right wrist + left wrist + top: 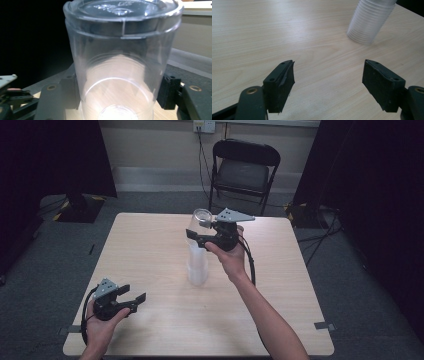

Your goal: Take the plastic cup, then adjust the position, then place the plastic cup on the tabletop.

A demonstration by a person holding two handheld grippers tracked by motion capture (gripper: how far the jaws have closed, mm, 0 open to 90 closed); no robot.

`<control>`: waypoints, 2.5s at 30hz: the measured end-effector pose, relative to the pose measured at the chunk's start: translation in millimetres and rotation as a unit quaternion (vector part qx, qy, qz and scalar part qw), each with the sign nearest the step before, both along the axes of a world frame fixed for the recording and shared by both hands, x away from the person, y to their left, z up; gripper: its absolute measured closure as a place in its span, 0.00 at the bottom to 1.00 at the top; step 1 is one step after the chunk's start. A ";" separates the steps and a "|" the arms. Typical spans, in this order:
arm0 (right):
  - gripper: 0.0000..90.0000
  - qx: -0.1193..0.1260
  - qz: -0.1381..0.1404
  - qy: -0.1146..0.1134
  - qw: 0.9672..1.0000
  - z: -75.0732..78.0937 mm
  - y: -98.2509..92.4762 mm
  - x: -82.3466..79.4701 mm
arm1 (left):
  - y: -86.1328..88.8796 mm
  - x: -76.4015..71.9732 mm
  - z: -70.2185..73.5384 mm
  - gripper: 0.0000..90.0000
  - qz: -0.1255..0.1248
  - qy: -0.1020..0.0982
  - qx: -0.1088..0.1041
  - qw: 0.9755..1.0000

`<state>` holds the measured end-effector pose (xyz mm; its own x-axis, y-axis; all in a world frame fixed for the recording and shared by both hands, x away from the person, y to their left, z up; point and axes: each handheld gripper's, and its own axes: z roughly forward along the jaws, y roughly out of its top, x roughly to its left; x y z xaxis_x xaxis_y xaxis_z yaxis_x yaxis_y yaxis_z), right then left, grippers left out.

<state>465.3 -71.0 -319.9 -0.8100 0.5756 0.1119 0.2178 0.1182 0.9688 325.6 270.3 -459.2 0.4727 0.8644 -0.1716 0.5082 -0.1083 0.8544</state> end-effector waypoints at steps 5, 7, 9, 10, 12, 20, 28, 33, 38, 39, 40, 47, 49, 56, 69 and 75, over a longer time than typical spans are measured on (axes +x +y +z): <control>0.39 0.010 0.004 0.010 1.000 6.7 -6.6 -1.7 | 2.4 0.8 -1.4 0.29 0.003 0.010 0.000 1.000; 0.39 0.010 0.005 0.010 1.000 7.3 -8.4 -2.9 | 2.3 0.0 -1.0 0.29 0.004 0.008 -0.001 1.000; 0.39 0.011 0.004 0.009 1.000 8.0 -10.7 -5.3 | 1.5 -0.4 0.0 0.30 -0.001 0.004 0.001 1.000; 0.39 0.015 0.005 0.007 1.000 8.4 -12.4 -7.2 | 0.8 -0.5 0.4 0.30 -0.002 0.003 0.001 1.000; 0.39 0.025 0.005 0.007 1.000 9.0 -16.1 -10.6 | -0.4 -0.7 0.7 0.31 -0.007 0.002 0.009 1.000; 0.40 0.038 0.002 0.020 0.999 6.5 -36.8 -27.5 | -2.8 -4.1 2.2 0.31 -0.006 -0.013 0.011 1.000; 0.40 0.044 0.001 0.032 0.999 -0.9 -52.7 -33.8 | -3.0 -0.9 -0.1 0.29 -0.002 -0.017 0.007 1.000; 0.41 0.051 0.000 0.041 0.998 -5.3 -62.7 -38.6 | -7.1 -1.7 0.8 0.29 -0.004 -0.044 0.012 0.999; 0.41 0.058 -0.004 0.057 0.997 -15.9 -70.6 -43.7 | -10.9 -4.2 0.4 0.29 -0.017 -0.044 0.028 0.998; 0.41 0.059 -0.003 0.058 0.997 -17.5 -71.8 -44.8 | -10.8 -4.6 0.6 0.29 -0.019 -0.045 0.030 0.998; 0.41 0.061 -0.002 0.061 0.996 -18.9 -72.9 -46.1 | -11.5 -4.7 0.6 0.29 -0.020 -0.048 0.026 0.998; 0.41 0.060 0.001 0.080 0.995 -28.3 -79.4 -56.2 | -15.3 -5.5 0.3 0.29 -0.035 -0.054 0.034 0.997; 0.41 0.062 0.005 0.086 0.994 -31.9 -80.1 -58.5 | -15.5 -6.3 0.4 0.29 -0.039 -0.053 0.031 0.997; 0.42 0.085 0.027 0.132 0.987 -51.7 -78.6 -66.9 | -20.1 -8.1 1.2 0.29 -0.061 -0.078 0.026 0.995; 0.43 0.117 0.050 0.182 0.975 -66.4 -75.7 -79.7 | -43.9 -11.2 8.4 0.28 -0.113 -0.080 -0.007 0.990; 0.44 0.126 0.059 0.194 0.971 -67.1 -68.9 -81.7 | -53.4 -15.1 15.3 0.29 -0.131 -0.114 -0.028 0.984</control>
<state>383.6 -139.8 -387.1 -0.7376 0.3957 0.5472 0.5721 -0.0644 0.8177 310.5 216.9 -443.8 0.7105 0.6992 -0.0790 0.2634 -0.1601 0.9513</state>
